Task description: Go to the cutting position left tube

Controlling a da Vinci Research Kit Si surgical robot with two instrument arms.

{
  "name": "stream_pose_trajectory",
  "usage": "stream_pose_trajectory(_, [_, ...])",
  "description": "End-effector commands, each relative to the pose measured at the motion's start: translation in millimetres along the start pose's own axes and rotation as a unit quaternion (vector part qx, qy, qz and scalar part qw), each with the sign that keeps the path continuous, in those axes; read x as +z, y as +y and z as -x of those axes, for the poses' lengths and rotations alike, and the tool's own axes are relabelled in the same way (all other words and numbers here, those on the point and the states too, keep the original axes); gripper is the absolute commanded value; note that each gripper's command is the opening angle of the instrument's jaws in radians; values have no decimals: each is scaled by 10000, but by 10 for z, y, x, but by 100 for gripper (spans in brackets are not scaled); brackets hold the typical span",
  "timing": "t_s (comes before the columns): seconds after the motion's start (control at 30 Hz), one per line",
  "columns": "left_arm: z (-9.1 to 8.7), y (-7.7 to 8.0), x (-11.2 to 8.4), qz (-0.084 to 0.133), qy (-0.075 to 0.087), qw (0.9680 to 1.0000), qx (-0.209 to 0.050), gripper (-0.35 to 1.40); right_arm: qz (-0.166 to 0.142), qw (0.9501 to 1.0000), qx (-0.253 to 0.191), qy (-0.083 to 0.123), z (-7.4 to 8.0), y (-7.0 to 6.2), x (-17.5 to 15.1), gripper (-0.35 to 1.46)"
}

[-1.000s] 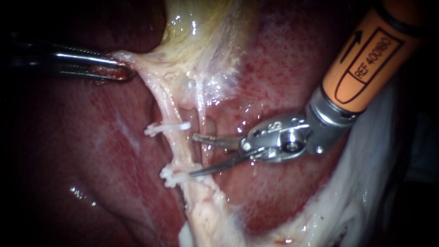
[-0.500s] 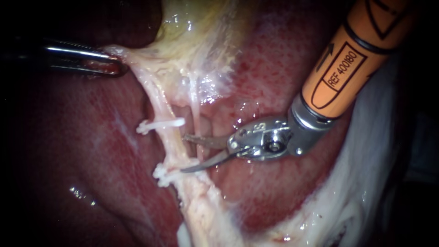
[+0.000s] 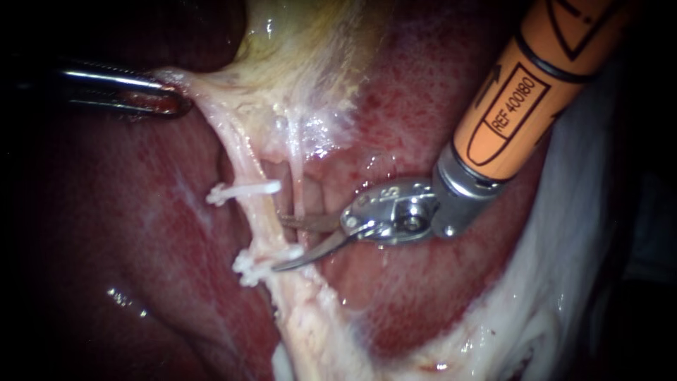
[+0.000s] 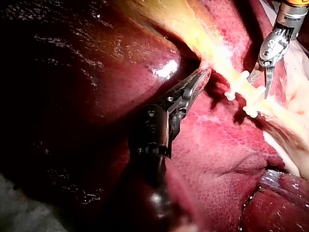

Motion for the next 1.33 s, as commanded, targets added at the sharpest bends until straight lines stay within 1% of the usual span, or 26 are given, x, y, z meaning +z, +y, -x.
stream_pose_trajectory(0.03, [0, 0, 1, -3, 0, 10000, 1, -35, -33, 10000, 13, 19, -3, 0, 3, 143])
stream_pose_trajectory(0.13, [1, 0, 1, -7, 1, 10000, 1, -35, -133, 9999, 8, 61, -12, 1, 13, 143])
stream_pose_trajectory(0.27, [1, 1, 2, -11, 2, 10000, 2, -35, -250, 9995, 68, 202, -23, 2, 25, 143])
stream_pose_trajectory(0.47, [1, 1, 3, -13, 3, 10000, 2, -35, -275, 9991, 111, 308, -36, 5, 36, 142])
stream_pose_trajectory(0.5, [1, 1, 3, -12, 2, 10000, 2, -35, -299, 9988, 143, 362, -38, 5, 37, 142])
stream_pose_trajectory(0.57, [1, 1, 3, -13, 3, 10000, 3, -35, -323, 9985, 176, 403, -42, 5, 38, 142])
stream_pose_trajectory(0.67, [2, 1, 4, -17, 4, 10000, 4, -35, -365, 9980, 186, 479, -51, 2, 39, 142])
stream_pose_trajectory(0.8, [2, 0, 5, -18, 4, 10000, 5, -35, -435, 9973, 229, 553, -66, -8, 38, 143])
stream_pose_trajectory(0.93, [3, 0, 5, -19, 4, 10000, 6, -35, -493, 9964, 272, 628, -77, -18, 35, 143])
stream_pose_trajectory(1.03, [3, 0, 5, -21, 5, 10000, 7, -35, -519, 9961, 304, 653, -81, -23, 35, 143])
stream_pose_trajectory(1.1, [3, 0, 6, -21, 5, 10000, 8, -35, -531, 9959, 331, 661, -81, -23, 35, 143])
stream_pose_trajectory(1.2, [3, -1, 7, -22, 5, 10000, 9, -35, -534, 9959, 328, 658, -80, -22, 35, 143])
stream_pose_trajectory(1.33, [4, -1, 7, -23, 6, 10000, 10, -35, -545, 9953, 494, 630, -76, -19, 36, 143])
